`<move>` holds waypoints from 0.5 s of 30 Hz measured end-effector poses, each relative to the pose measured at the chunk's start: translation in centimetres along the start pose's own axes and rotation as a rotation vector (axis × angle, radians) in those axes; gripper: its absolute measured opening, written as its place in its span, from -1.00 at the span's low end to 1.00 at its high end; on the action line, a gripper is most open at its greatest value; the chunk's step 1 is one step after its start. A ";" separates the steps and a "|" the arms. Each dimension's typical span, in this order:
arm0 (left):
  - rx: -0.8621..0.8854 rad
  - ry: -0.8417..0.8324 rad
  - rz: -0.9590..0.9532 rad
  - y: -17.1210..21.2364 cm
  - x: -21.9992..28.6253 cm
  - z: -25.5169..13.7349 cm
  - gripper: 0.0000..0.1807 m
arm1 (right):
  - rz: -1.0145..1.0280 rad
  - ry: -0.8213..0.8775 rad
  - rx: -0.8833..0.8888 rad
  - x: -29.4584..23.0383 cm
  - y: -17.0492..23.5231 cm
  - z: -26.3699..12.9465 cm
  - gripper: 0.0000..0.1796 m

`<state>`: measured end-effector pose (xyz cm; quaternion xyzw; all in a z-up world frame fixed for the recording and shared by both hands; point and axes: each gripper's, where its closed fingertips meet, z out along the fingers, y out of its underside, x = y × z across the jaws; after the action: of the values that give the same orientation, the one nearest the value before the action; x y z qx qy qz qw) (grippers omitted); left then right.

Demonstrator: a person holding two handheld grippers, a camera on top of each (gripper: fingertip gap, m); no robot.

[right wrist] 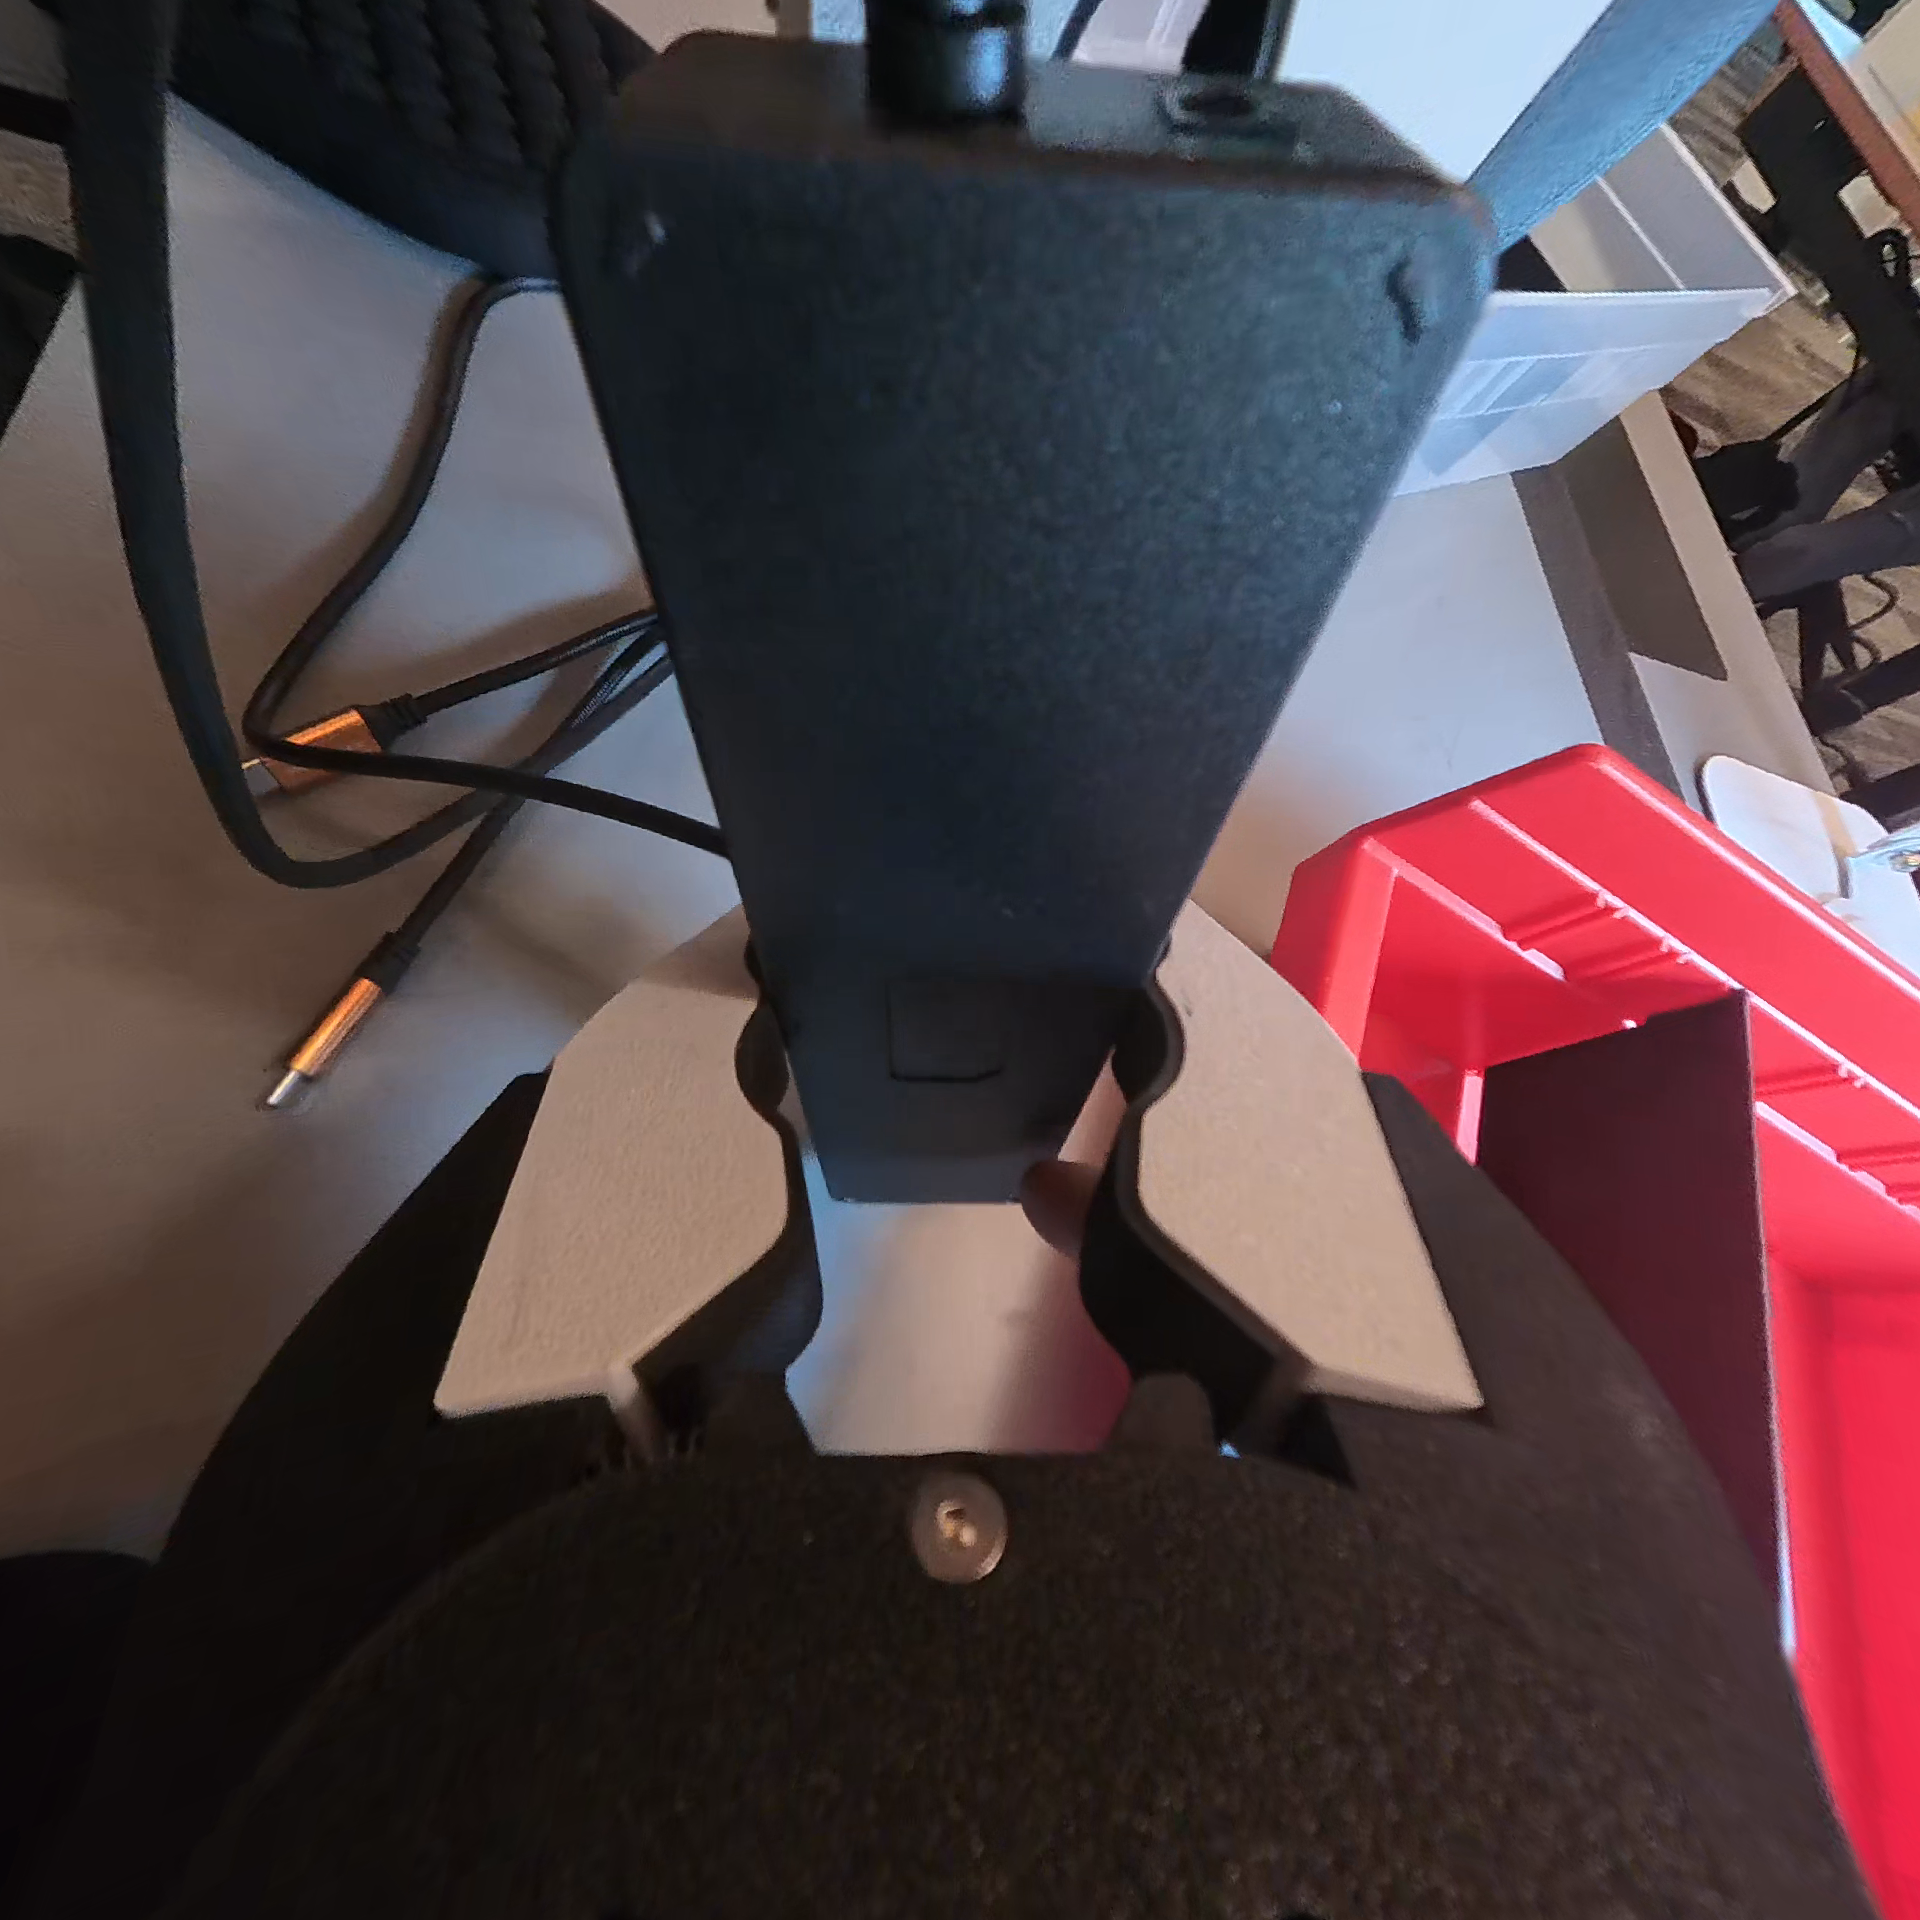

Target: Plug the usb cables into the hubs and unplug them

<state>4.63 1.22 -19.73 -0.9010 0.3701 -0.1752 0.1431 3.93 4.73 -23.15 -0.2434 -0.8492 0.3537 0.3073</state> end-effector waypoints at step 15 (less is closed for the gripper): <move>0.055 -0.075 0.009 1.0 -1.7 0.1 -0.93 | -0.014 0.048 -0.133 0.4 1.6 0.2 -0.30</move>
<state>2.91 1.75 -20.59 -0.9009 0.3636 -0.1508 0.1826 3.80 5.89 -24.30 -0.2654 -0.8649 0.2886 0.3132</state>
